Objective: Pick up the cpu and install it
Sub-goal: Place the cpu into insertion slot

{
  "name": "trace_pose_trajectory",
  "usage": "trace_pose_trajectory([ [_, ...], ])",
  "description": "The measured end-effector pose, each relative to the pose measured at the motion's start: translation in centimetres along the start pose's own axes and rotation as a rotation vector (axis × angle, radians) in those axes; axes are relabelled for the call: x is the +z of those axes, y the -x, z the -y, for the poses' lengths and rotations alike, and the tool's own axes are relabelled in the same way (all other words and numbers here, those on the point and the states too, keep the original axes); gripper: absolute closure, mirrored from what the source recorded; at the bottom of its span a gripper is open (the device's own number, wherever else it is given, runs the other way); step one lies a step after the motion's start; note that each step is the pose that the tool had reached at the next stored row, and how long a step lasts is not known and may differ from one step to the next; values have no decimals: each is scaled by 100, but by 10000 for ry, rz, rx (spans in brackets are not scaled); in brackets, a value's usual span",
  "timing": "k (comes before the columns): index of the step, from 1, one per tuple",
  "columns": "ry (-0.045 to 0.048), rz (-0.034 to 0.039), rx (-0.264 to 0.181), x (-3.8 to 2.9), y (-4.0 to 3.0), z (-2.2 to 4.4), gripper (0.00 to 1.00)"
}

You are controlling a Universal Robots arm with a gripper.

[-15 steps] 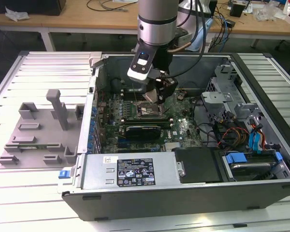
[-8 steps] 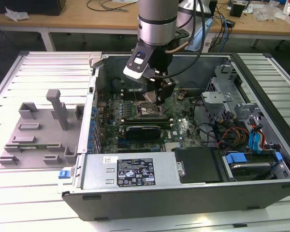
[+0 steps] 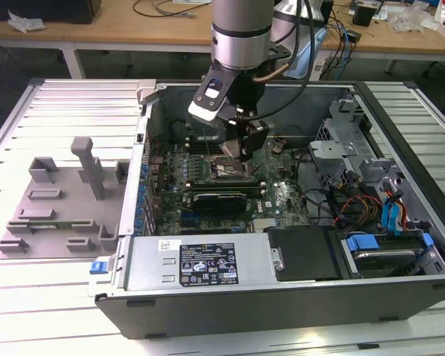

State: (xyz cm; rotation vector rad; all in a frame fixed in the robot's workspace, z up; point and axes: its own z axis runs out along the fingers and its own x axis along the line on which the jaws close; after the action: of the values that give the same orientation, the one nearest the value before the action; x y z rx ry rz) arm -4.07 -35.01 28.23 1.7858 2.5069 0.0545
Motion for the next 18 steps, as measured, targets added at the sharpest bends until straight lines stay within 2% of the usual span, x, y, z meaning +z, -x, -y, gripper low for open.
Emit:
trace_pose_trajectory([
  [1, -16, 33, 494, 4, 0, 0, 45],
  [2, -25, 52, 776, 6, 0, 1, 45],
  [4, -40, 83, 1251, 10, 0, 1, 45],
  [7, -54, 113, 1704, 14, 0, 1, 45],
  [11, -87, 182, 2749, 24, 0, 2, 45],
  [13, -97, 204, 3081, 26, 0, 2, 45],
  [18, -102, 215, 3270, 40, -17, -2, 45],
])
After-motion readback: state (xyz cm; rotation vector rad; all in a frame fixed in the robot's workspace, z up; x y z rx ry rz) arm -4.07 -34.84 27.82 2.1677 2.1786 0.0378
